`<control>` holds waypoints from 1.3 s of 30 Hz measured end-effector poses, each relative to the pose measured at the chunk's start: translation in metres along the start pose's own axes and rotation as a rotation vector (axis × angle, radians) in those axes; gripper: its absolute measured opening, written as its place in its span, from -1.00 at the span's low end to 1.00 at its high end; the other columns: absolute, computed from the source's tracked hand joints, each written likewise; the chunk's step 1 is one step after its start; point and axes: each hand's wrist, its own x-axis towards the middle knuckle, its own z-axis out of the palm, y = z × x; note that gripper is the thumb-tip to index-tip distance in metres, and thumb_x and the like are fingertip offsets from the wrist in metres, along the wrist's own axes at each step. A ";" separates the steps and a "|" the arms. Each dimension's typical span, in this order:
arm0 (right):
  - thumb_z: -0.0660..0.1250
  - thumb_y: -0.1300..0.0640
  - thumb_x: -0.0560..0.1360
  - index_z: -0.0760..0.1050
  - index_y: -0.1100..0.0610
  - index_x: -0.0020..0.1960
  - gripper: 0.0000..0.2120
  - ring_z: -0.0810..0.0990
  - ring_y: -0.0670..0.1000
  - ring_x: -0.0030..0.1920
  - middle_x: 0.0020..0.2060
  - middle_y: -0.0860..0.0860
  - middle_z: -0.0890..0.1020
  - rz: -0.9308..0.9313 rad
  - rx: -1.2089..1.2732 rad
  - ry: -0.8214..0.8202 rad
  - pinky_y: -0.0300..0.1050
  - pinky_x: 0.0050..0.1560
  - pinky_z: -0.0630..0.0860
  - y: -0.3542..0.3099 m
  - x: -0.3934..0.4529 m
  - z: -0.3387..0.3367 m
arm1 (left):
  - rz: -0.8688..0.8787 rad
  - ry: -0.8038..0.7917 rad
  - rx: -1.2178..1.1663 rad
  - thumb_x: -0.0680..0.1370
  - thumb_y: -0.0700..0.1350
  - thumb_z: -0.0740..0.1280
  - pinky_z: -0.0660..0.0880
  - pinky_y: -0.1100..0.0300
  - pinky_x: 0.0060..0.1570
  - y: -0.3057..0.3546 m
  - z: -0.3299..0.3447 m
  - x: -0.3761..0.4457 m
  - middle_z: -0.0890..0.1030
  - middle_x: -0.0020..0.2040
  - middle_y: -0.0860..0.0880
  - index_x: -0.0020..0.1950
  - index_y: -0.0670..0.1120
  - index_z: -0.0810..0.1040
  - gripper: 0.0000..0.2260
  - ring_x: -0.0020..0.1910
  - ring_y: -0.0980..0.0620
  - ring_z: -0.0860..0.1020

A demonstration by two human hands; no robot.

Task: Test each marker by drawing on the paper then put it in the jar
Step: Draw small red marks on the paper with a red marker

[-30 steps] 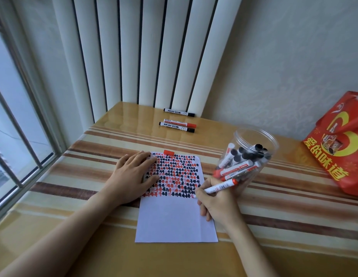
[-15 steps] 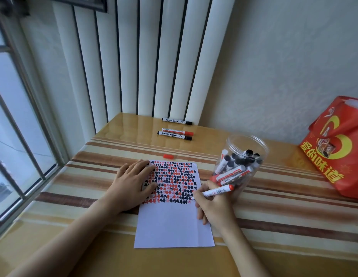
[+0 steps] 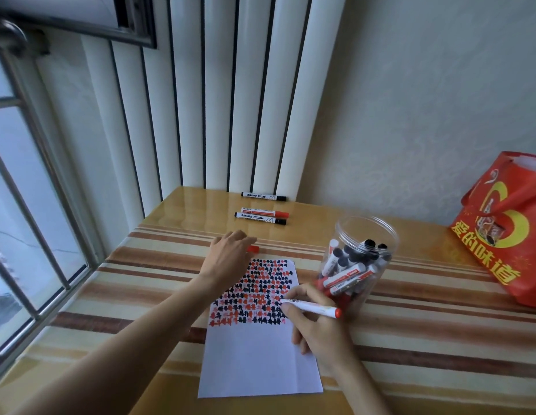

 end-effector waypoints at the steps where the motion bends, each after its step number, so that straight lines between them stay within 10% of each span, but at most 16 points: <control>1: 0.41 0.12 0.62 0.58 -0.02 -0.04 -0.92 0.47 0.07 -0.57 -0.49 0.17 0.56 0.002 0.019 0.003 -0.19 -0.57 0.35 -0.001 0.000 0.000 | 0.000 0.012 -0.011 0.63 -0.01 0.32 0.39 0.02 0.34 -0.001 0.003 0.001 0.60 0.23 0.03 0.33 0.03 0.56 -0.72 0.20 0.06 0.55; 7: 0.32 0.24 0.67 0.57 0.11 0.05 -0.92 0.59 0.14 -0.49 -0.11 0.12 0.73 0.016 0.138 0.052 -0.20 -0.59 0.36 -0.004 -0.002 0.001 | 0.032 0.118 -0.112 0.57 -0.12 0.40 0.47 0.06 0.25 0.002 -0.004 -0.013 0.63 0.11 0.06 0.10 0.00 0.63 -0.88 0.13 0.06 0.55; 17: 0.40 0.08 0.54 0.48 0.13 -0.10 -0.85 0.47 0.10 -0.55 -0.31 0.29 0.53 -0.117 0.267 -0.015 -0.18 -0.54 0.35 -0.011 -0.010 0.014 | 0.038 0.110 -0.489 0.53 -0.33 0.40 0.47 0.37 -0.09 0.015 -0.033 -0.111 0.59 -0.05 0.21 0.00 0.01 0.56 -0.77 -0.03 0.19 0.57; 28: 0.44 0.10 0.55 0.53 0.06 -0.05 -0.90 0.53 0.11 -0.54 -0.40 0.07 0.58 -0.183 0.113 -0.077 -0.15 -0.53 0.38 -0.011 -0.015 0.024 | 0.199 0.079 -0.501 0.55 -0.33 0.39 0.40 0.44 -0.09 0.025 -0.035 -0.116 0.53 -0.07 0.16 0.02 -0.04 0.53 -0.80 -0.08 0.22 0.53; 34: 0.26 -0.04 0.62 0.70 0.10 0.07 -0.70 0.64 0.20 -0.42 -0.05 0.11 0.74 -0.032 0.300 -0.123 -0.11 -0.45 0.48 -0.019 -0.015 0.016 | 0.215 0.071 -0.483 0.55 -0.30 0.39 0.44 0.38 -0.05 0.021 -0.040 -0.115 0.54 0.00 0.13 0.15 -0.05 0.56 -0.77 -0.06 0.20 0.53; 39: 0.35 0.07 0.56 0.72 0.13 0.08 -0.77 0.56 0.09 -0.45 -0.28 0.14 0.62 0.041 0.231 -0.155 -0.18 -0.45 0.41 -0.019 -0.009 0.000 | 0.281 0.033 -0.428 0.58 -0.24 0.38 0.43 0.31 0.06 0.018 -0.035 -0.114 0.55 0.08 0.04 0.25 -0.09 0.58 -0.75 0.04 0.10 0.53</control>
